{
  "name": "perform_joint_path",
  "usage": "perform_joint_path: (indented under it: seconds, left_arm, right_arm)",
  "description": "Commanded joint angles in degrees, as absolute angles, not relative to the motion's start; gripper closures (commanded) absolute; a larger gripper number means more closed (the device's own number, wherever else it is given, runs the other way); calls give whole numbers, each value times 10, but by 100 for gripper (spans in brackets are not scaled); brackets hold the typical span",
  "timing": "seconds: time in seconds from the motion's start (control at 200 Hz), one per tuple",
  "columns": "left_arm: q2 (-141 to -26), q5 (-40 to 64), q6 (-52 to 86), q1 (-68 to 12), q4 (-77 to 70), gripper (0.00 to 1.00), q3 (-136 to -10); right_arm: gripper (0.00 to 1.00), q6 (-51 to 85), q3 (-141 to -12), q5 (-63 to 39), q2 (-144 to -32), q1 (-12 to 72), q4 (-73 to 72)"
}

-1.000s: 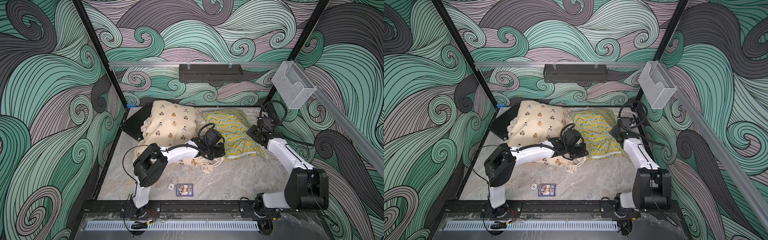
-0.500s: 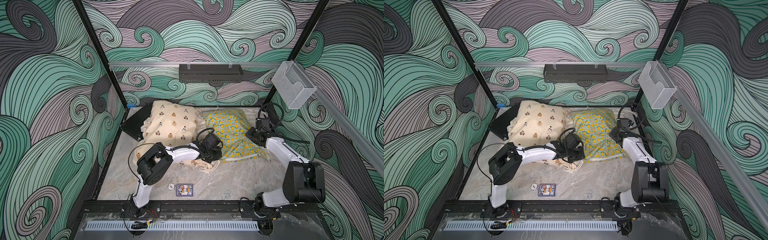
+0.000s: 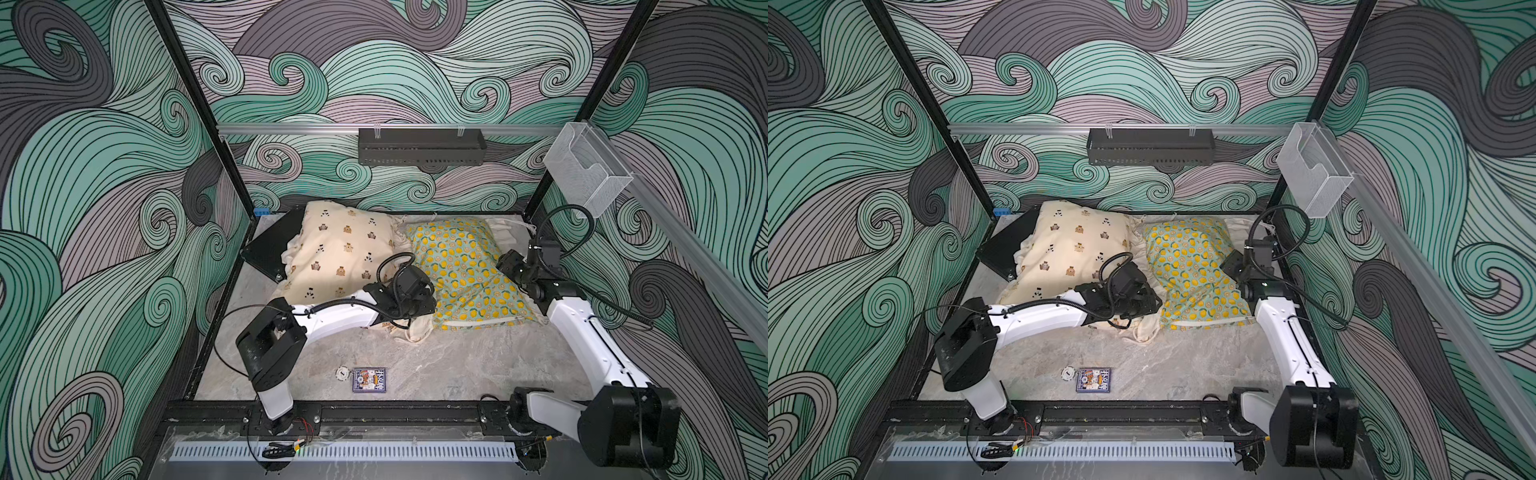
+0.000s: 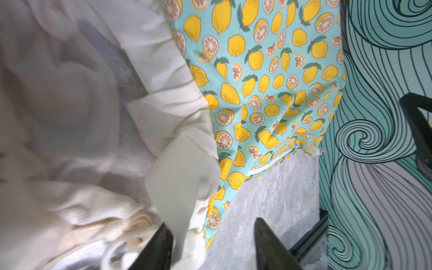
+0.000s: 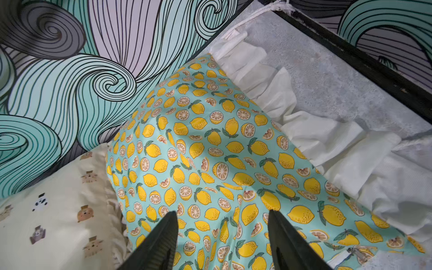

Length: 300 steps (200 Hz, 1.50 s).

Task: Zip up pillowcases
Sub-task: Place the pillowcase at the center of the board, then reset both arms

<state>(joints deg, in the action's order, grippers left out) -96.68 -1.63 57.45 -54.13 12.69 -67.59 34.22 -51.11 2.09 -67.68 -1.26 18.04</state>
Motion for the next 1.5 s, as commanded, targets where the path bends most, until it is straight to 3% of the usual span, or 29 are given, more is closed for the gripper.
perform_joint_path:
  seconds: [0.0, 0.125, 0.195, 0.34, 0.555, 0.731, 0.916, 1.066, 1.206, 1.286, 1.396, 1.496]
  left_arm:
    - [-905, -111, 535, -538, 175, 25, -665]
    - [-829, -234, 466, -528, 190, 2, -632]
    - [-784, -283, 427, -500, 207, 1, -616]
    - [-695, -334, 373, -385, 215, 1, -561]
    - [-632, -442, 203, -239, 111, 1, -463]
    - [-675, -411, 131, -140, -12, 1, -388]
    - [-741, -370, 88, -83, -96, 1, -357]
    - [-743, -266, 44, -55, -239, 1, -294]
    - [-760, -191, 29, -22, -310, 1, -259]
    - [-767, -170, 17, -20, -336, 1, -246]
    - [-774, -162, 13, -19, -325, 1, -257]
    - [-842, -149, 8, -13, -406, 2, -246]
  right_arm:
    - [24, 316, -492, -5, -676, -14, 201]
    - [8, 302, -466, -3, -676, -11, 188]
    - [1, 290, -434, 18, -672, -9, 144]
    - [0, 250, -394, 74, -678, -6, 70]
    - [1, 180, -353, 146, -713, 0, -63]
    - [0, 111, -311, 158, -760, 23, -207]
    - [0, 67, -335, 160, -835, 29, -218]
    - [0, 20, -233, 116, -817, 16, -426]
    - [0, 9, -202, 40, -896, 1, -570]
    - [0, 9, -222, 50, -872, 3, -489]
    - [0, 0, -219, 75, -879, 17, -509]
    - [0, -9, -225, 62, -884, 20, -505]
